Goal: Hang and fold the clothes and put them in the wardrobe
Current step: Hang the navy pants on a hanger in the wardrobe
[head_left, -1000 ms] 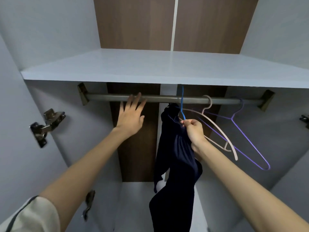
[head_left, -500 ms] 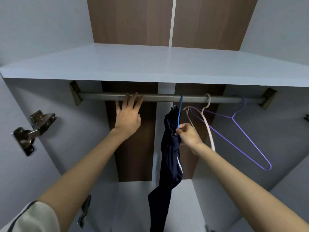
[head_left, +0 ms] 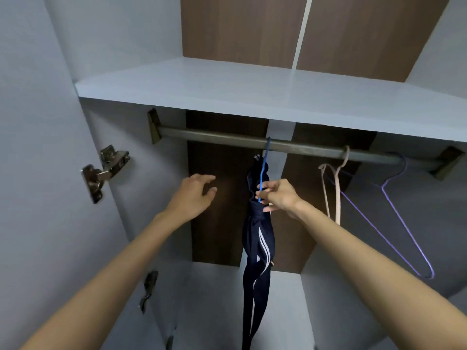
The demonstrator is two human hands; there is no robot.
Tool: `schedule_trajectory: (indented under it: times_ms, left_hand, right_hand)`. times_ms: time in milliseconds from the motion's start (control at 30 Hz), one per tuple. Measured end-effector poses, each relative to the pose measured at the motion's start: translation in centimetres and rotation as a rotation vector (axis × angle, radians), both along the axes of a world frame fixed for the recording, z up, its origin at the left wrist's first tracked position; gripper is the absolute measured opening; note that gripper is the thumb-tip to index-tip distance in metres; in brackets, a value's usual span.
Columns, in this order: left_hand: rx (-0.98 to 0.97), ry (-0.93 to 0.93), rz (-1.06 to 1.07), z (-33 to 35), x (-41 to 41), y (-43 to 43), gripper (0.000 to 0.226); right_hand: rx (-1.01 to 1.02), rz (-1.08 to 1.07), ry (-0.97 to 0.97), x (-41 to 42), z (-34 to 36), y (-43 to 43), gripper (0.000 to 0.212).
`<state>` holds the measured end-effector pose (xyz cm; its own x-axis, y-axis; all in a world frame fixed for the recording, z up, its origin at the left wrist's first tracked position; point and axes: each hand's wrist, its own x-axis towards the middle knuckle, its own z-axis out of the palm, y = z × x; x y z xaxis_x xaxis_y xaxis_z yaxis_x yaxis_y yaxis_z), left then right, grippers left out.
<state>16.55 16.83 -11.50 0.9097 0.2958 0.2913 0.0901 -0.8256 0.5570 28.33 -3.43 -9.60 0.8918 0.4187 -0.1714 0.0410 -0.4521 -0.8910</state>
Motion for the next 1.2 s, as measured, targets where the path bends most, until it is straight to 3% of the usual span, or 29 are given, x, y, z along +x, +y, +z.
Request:
schedule_trajectory:
  times_ms: [167,300,433,500,833,1000,1200]
  left_hand:
    - [-0.051,0.256,-0.091,-1.6,-2.4,0.1,0.055]
    - [-0.063,0.331,-0.090,-1.9,-3.4,0.1,0.059]
    - [-0.051,0.305,-0.029,-2.0,-4.2,1.2,0.022]
    - [-0.052,0.277,0.008,-2.1,-4.5,1.7,0.018]
    - [-0.037,0.255,0.065,-2.2,-5.6,1.4,0.027]
    - [-0.047,0.183,0.134,-1.6,-6.3,-0.9,0.055]
    - [-0.002,0.058,0.073,0.3,-6.5,-7.0,0.059]
  right_hand:
    - [-0.017,0.146,-0.019,-1.0,0.8,4.3,0.027]
    - [-0.050,0.236,-0.038,-1.8,1.1,8.0,0.026]
    - [-0.082,0.311,-0.083,-2.4,1.2,11.0,0.027]
    - [-0.086,0.326,-0.094,-2.5,1.1,11.9,0.027]
    - [-0.163,0.334,-0.123,-2.8,1.1,10.0,0.020]
    - [-0.135,0.227,-0.169,-3.6,1.0,4.4,0.012]
    - [-0.090,0.101,-0.298,-5.4,1.5,-4.1,0.014]
